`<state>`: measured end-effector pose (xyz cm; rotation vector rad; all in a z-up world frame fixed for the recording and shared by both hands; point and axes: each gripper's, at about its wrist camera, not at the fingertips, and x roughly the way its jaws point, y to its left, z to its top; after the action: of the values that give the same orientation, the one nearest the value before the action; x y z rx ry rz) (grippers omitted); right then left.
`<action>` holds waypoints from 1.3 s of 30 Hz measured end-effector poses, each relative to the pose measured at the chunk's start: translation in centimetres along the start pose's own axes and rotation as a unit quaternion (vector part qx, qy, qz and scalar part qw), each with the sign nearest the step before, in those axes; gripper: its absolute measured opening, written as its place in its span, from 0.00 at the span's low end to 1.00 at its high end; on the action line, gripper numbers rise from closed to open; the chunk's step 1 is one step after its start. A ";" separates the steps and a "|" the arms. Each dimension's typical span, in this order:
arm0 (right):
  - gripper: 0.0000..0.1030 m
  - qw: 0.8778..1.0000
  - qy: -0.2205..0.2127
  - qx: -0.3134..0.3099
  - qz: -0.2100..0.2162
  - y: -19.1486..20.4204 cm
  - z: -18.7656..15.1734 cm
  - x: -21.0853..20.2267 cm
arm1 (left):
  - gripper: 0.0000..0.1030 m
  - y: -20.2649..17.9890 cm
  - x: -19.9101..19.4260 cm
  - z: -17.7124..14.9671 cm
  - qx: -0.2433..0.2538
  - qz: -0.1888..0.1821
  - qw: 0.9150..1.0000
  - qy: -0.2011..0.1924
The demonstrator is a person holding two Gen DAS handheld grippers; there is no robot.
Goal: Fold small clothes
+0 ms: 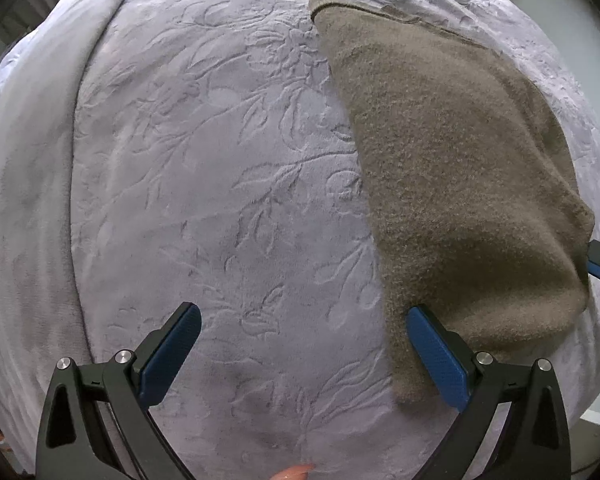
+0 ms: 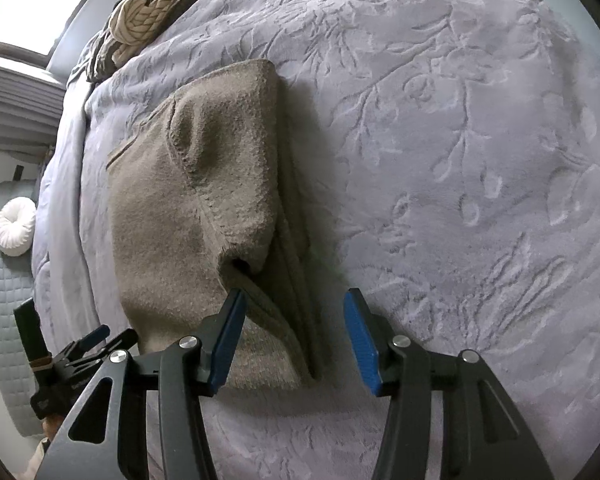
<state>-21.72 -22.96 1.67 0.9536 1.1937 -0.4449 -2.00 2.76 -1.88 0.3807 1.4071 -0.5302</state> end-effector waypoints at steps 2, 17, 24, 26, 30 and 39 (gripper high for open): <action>0.63 1.000 -0.002 -0.003 0.011 0.0 0.4 0.0 | 1.00 0.3 -0.4 0.1 -0.005 0.002 1.000 -0.009; 0.66 0.996 0.005 0.042 0.084 -1.6 4.6 1.5 | 1.00 2.6 -1.3 4.1 -0.049 -0.046 0.997 -0.038; 0.66 0.990 0.016 0.046 0.132 -1.7 7.0 3.8 | 1.00 1.1 0.2 6.8 -0.051 -0.081 0.995 -0.040; 0.66 0.987 0.023 0.047 0.149 -1.7 7.6 4.5 | 1.00 0.6 0.5 7.4 -0.055 -0.098 0.993 -0.039; 0.67 0.985 0.042 0.028 0.166 -1.2 8.6 5.8 | 1.00 -0.1 1.5 8.6 -0.057 -0.131 0.989 -0.039; 0.70 0.976 0.077 -0.032 0.199 2.0 9.6 7.6 | 1.00 -2.5 3.7 10.1 -0.043 -0.169 0.984 -0.027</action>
<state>-12.08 -28.29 -3.99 1.1553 1.1126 -0.0124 5.18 -5.30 -4.08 0.0557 1.4443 -0.7461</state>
